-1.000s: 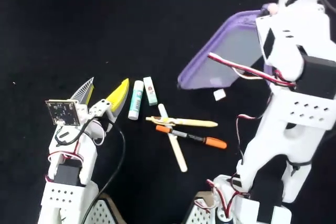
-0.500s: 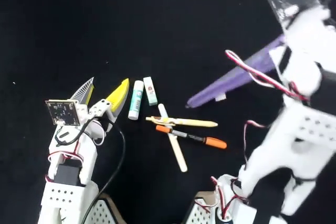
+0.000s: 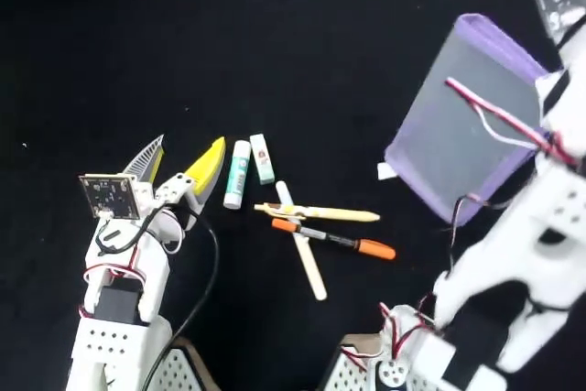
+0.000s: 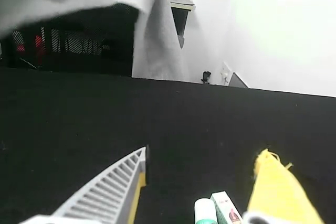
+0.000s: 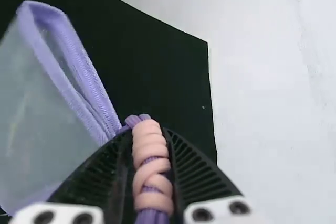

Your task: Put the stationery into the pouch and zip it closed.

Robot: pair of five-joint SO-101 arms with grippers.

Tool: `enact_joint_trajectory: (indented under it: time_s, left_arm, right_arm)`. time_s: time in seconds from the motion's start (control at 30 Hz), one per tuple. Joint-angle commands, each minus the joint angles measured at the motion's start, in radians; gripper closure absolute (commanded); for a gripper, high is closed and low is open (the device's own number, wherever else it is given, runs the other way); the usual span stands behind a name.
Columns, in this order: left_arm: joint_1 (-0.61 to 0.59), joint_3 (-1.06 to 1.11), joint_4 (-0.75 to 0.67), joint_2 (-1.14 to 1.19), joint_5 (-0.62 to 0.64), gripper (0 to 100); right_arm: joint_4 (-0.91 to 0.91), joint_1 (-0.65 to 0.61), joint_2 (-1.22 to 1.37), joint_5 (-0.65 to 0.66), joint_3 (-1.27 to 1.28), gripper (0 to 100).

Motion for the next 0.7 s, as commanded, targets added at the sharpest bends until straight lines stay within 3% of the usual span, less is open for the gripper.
enact_joint_trajectory:
  time_s: [0.0, 0.2, 0.5, 0.67]
  left_arm:
    - [-0.007, -0.01, -0.02, -0.011, 0.009, 68]
    - [-0.007, -0.01, -0.02, -0.011, 0.009, 68]
    - [-0.007, -0.01, -0.02, -0.011, 0.009, 68]
    - [-0.007, -0.01, -0.02, -0.011, 0.009, 68]
  right_arm:
    - [-0.068, -0.018, 0.039, 0.008, -0.065, 98.7]
    - [-0.071, -0.112, 0.058, -0.115, -0.071, 98.7]
    - [-0.097, -0.301, 0.061, -0.127, -0.206, 98.7]
    - [0.002, -0.331, 0.065, -0.164, -0.219, 98.7]
